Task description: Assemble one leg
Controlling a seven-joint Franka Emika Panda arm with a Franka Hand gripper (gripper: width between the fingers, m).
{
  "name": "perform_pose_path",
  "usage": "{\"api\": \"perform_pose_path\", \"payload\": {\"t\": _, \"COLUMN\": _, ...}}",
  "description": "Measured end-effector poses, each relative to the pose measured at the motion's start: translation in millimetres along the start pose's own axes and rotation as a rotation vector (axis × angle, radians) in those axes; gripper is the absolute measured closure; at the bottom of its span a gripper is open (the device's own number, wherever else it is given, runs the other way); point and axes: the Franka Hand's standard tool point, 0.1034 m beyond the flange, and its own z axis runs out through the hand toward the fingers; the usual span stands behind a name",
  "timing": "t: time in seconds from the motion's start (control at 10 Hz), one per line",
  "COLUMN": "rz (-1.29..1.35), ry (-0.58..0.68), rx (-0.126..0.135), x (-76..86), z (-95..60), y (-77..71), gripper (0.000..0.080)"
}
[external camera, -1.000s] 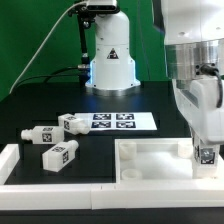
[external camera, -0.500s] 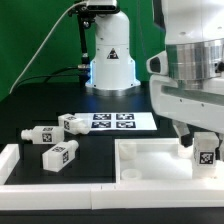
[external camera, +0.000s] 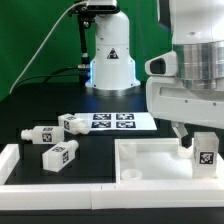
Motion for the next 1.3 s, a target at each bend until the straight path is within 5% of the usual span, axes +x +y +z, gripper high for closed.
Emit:
{"api": "perform_pose_path", "payload": {"t": 0.1, "rz": -0.212, "ry": 0.019, "rx": -0.022, "x": -2.6, "z": 1.7, "y": -2.8, "gripper": 0.015}}
{"api": "perform_pose_path", "payload": {"t": 0.3, "rz": -0.196, "ry": 0.019, "rx": -0.02, "x": -3.5, "z": 2.2, "y": -3.5, "gripper": 0.015}}
{"api": "perform_pose_path", "payload": {"t": 0.6, "rz": -0.063, "ry": 0.004, "rx": -0.038, "x": -3.9, "z": 4.0, "y": 4.3, "gripper": 0.0517}}
{"api": "perform_pose_path", "payload": {"t": 1.3, "rz": 0.655, "ry": -0.01, "rx": -0.012, "x": -6.7, "z": 4.2, "y": -0.4, "gripper": 0.0515}}
